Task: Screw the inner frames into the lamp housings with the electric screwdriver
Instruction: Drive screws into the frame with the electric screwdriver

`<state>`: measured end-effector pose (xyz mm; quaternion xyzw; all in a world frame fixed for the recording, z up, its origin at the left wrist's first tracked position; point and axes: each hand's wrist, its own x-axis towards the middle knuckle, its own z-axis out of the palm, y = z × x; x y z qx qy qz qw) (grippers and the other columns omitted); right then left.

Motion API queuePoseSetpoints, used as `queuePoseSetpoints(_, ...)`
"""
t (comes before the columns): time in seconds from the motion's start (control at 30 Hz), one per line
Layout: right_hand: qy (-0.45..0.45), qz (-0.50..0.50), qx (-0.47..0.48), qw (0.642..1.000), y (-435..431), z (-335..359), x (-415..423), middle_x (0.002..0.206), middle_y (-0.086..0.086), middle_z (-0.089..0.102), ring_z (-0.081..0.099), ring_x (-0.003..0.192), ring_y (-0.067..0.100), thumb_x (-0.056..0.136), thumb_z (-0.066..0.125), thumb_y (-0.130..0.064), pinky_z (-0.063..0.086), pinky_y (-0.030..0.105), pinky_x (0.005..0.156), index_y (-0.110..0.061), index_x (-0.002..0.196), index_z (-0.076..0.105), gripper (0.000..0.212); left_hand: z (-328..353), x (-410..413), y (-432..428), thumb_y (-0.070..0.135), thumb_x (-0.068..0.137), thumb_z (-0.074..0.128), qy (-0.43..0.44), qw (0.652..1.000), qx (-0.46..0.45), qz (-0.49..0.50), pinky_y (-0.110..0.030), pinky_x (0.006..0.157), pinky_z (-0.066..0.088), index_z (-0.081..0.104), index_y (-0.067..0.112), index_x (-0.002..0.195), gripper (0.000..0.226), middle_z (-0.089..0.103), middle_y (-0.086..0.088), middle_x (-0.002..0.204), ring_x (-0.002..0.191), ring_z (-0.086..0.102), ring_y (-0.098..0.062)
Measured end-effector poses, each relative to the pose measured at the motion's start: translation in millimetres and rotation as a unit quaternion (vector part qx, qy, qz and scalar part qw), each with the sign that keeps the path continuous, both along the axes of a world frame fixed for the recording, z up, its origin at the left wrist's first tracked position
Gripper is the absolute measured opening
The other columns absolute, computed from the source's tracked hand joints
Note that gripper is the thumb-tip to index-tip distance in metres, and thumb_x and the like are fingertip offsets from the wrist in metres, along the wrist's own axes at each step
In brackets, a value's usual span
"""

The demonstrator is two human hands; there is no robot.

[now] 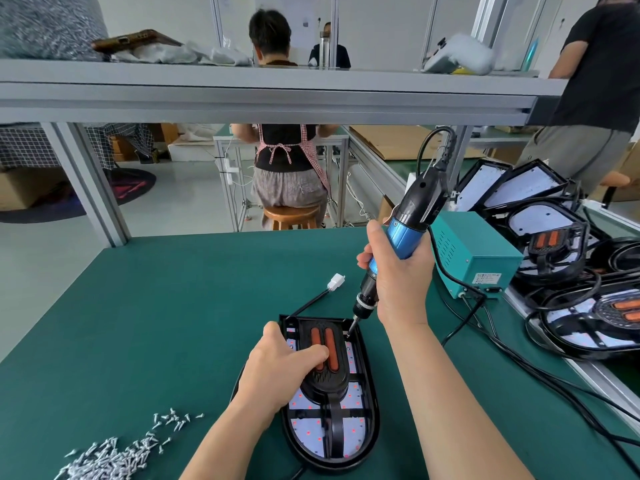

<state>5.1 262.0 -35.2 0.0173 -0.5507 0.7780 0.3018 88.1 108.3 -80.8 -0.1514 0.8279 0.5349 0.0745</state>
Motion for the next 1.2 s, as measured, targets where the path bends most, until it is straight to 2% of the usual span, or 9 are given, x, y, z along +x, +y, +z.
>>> queuePoseSetpoints(0.27, -0.01, -0.008, -0.002, 1.0, -0.2, -3.4, 2.1, 0.065, 0.002, 0.059, 0.056, 0.049, 0.018, 0.081, 0.077, -0.027, 0.052, 0.031, 0.056, -0.021, 0.096, 0.06, 0.024, -2.8, 2.4, -1.7, 0.052, 0.053, 0.07, -0.003, 1.0, 0.006, -0.001, -0.053, 0.092, 0.055, 0.05, 0.013, 0.105, 0.068, 0.068, -0.014, 0.111, 0.105, 0.066, -0.034)
queuePoseSetpoints(0.33, -0.014, -0.011, 0.002, 1.0, -2.2, -6.8, 3.8, 0.065, 0.004, 0.058, 0.056, 0.049, 0.018, 0.08, 0.076, -0.027, 0.051, 0.029, 0.055, -0.021, 0.096, 0.06, 0.024, -6.3, 3.2, -3.2, 0.054, 0.053, 0.069, -0.01, 1.0, 0.008, 0.002, -0.045, 0.083, 0.055, 0.049, 0.012, 0.104, 0.069, 0.068, -0.017, 0.11, 0.091, 0.066, -0.032)
queuePoseSetpoints(0.4, -0.013, -0.012, 0.01, 1.0, -4.5, -9.3, 5.2, 0.066, 0.007, 0.057, 0.056, 0.049, 0.017, 0.079, 0.075, -0.027, 0.05, 0.026, 0.054, -0.022, 0.095, 0.06, 0.022, -8.6, 2.6, -5.1, 0.057, 0.051, 0.068, -0.02, 1.0, 0.007, 0.0, -0.036, 0.07, 0.045, 0.046, 0.01, 0.101, 0.072, 0.065, -0.018, 0.1, 0.075, 0.054, -0.023)
queuePoseSetpoints(0.5, -0.01, -0.016, 0.026, 0.999, -7.7, -7.5, 4.8, 0.07, 0.015, 0.057, 0.056, 0.048, 0.016, 0.078, 0.074, -0.028, 0.05, 0.021, 0.053, -0.022, 0.094, 0.061, 0.022, -8.7, -1.9, -5.7, 0.061, 0.047, 0.066, -0.022, 1.0, 0.0, 0.003, -0.034, 0.066, 0.039, 0.044, 0.009, 0.098, 0.076, 0.057, -0.006, 0.086, 0.071, 0.048, -0.02)
queuePoseSetpoints(0.7, 0.005, -0.02, 0.044, 0.999, -9.1, 2.1, -1.9, 0.063, 0.012, 0.055, 0.053, 0.044, 0.016, 0.078, 0.071, -0.02, 0.046, 0.02, 0.048, -0.015, 0.09, 0.057, 0.019, -5.0, -9.1, -3.8, 0.058, 0.05, 0.068, -0.002, 1.0, 0.001, -0.005, -0.036, 0.068, 0.043, 0.045, 0.01, 0.099, 0.072, 0.062, -0.015, 0.095, 0.074, 0.053, -0.024)
queuePoseSetpoints(0.77, 0.001, -0.021, 0.042, 0.999, -7.4, 2.6, -4.9, 0.063, 0.011, 0.054, 0.052, 0.043, 0.015, 0.078, 0.07, -0.019, 0.045, 0.02, 0.047, -0.014, 0.089, 0.055, 0.019, -4.9, -9.1, -2.7, 0.057, 0.05, 0.069, 0.008, 1.0, 0.002, -0.003, -0.043, 0.079, 0.053, 0.048, 0.011, 0.101, 0.072, 0.065, -0.011, 0.099, 0.087, 0.063, -0.033)
queuePoseSetpoints(0.83, -0.004, -0.019, 0.038, 0.999, -5.2, 3.6, -8.1, 0.061, 0.009, 0.052, 0.051, 0.043, 0.016, 0.079, 0.07, -0.016, 0.044, 0.02, 0.047, -0.012, 0.089, 0.054, 0.019, -4.2, -8.8, -1.7, 0.054, 0.051, 0.07, 0.02, 1.0, -0.001, 0.003, -0.049, 0.087, 0.053, 0.05, 0.011, 0.101, 0.069, 0.067, -0.011, 0.101, 0.098, 0.065, -0.034)
queuePoseSetpoints(1.03, 0.008, 0.048, 0.066, 0.997, -7.8, -1.7, -11.1, 0.059, 0.008, 0.05, 0.048, 0.042, 0.018, 0.083, 0.069, -0.007, 0.044, 0.021, 0.048, -0.008, 0.086, 0.052, 0.018, -9.9, -8.2, -2.8, 0.053, 0.051, 0.071, 0.015, 1.0, -0.004, 0.005, -0.048, 0.086, 0.053, 0.049, 0.012, 0.098, 0.066, 0.066, -0.01, 0.099, 0.094, 0.065, -0.03)
queuePoseSetpoints(1.2, -0.02, 0.083, 0.077, 0.993, -6.6, -2.5, -12.7, 0.057, 0.002, 0.054, 0.05, 0.046, 0.017, 0.082, 0.069, -0.009, 0.046, 0.02, 0.05, -0.001, 0.099, 0.057, 0.023, -10.9, -4.8, 0.2, 0.054, 0.051, 0.07, 0.003, 1.0, -0.005, 0.006, -0.049, 0.084, 0.054, 0.048, 0.011, 0.098, 0.068, 0.067, -0.013, 0.102, 0.098, 0.065, -0.035)
